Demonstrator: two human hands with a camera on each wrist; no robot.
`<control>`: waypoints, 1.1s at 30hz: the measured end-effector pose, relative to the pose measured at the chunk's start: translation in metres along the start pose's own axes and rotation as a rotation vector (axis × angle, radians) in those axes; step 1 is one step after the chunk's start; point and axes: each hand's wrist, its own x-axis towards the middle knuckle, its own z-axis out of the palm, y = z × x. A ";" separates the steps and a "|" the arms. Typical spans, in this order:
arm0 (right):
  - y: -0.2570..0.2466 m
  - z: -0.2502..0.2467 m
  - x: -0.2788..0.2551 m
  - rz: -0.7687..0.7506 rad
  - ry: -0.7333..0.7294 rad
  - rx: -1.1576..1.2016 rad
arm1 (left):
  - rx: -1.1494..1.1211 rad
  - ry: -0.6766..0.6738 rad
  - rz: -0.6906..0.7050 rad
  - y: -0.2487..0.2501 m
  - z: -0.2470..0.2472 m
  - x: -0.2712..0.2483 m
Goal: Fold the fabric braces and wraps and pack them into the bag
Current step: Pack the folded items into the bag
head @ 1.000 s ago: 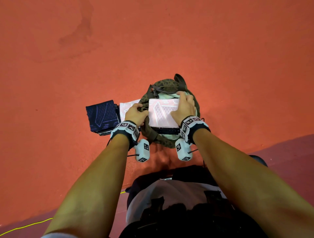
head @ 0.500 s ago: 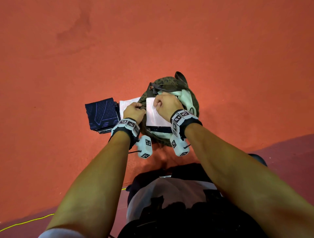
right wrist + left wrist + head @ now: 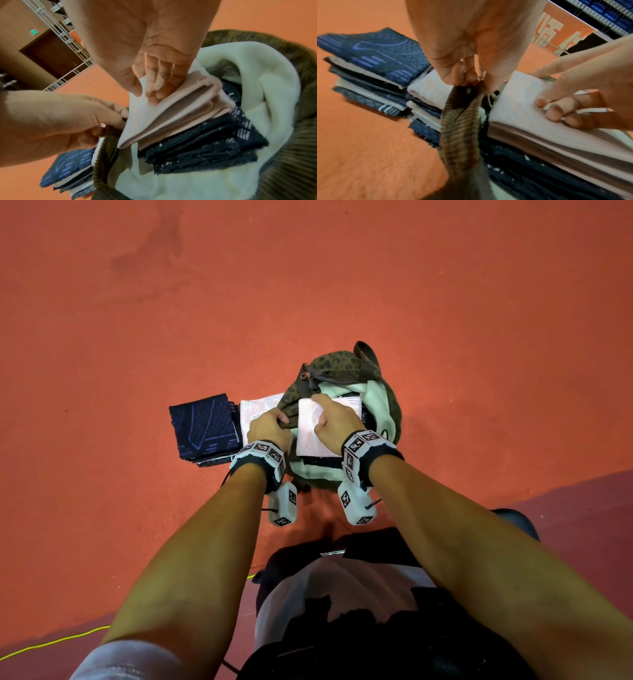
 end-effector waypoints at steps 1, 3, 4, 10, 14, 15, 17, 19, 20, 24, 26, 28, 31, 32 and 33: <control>0.002 0.001 -0.001 -0.004 0.007 0.011 | 0.018 0.002 0.005 -0.002 0.001 0.002; 0.007 0.002 -0.005 -0.024 0.018 0.025 | 0.045 0.017 0.021 -0.005 0.003 0.004; 0.010 0.003 -0.006 -0.038 0.023 0.029 | 0.054 0.030 0.029 -0.005 0.004 0.004; 0.024 0.003 -0.012 -0.056 0.068 0.080 | -0.065 0.106 -0.018 -0.002 0.002 0.005; 0.031 0.008 -0.018 -0.044 0.069 0.136 | -0.381 0.096 -0.095 0.009 -0.011 0.002; 0.030 0.008 -0.018 -0.042 0.062 0.141 | -0.476 0.071 -0.102 0.012 -0.013 0.001; 0.026 0.008 -0.017 -0.028 0.054 0.145 | -0.670 0.007 -0.089 0.021 -0.018 -0.001; 0.021 0.005 -0.016 -0.019 0.044 0.129 | -0.795 -0.039 -0.057 0.029 -0.023 -0.006; 0.020 0.004 -0.015 -0.018 0.038 0.119 | -0.825 -0.069 -0.029 0.033 -0.026 -0.009; 0.016 -0.005 -0.012 0.000 0.041 0.124 | -0.793 -0.130 0.102 0.052 -0.041 -0.022; 0.016 -0.013 -0.012 0.038 0.083 0.197 | -0.754 -0.119 0.118 0.057 -0.045 -0.023; 0.020 -0.022 -0.012 0.096 0.157 0.254 | -0.730 -0.109 0.094 0.058 -0.043 -0.021; 0.032 -0.036 -0.014 0.166 0.285 0.236 | -0.697 -0.100 0.048 0.053 -0.034 -0.021; 0.036 -0.040 -0.014 0.191 0.319 0.202 | -0.685 -0.100 0.033 0.050 -0.030 -0.021; 0.041 -0.045 -0.014 0.219 0.343 0.167 | -0.674 -0.100 0.021 0.046 -0.026 -0.023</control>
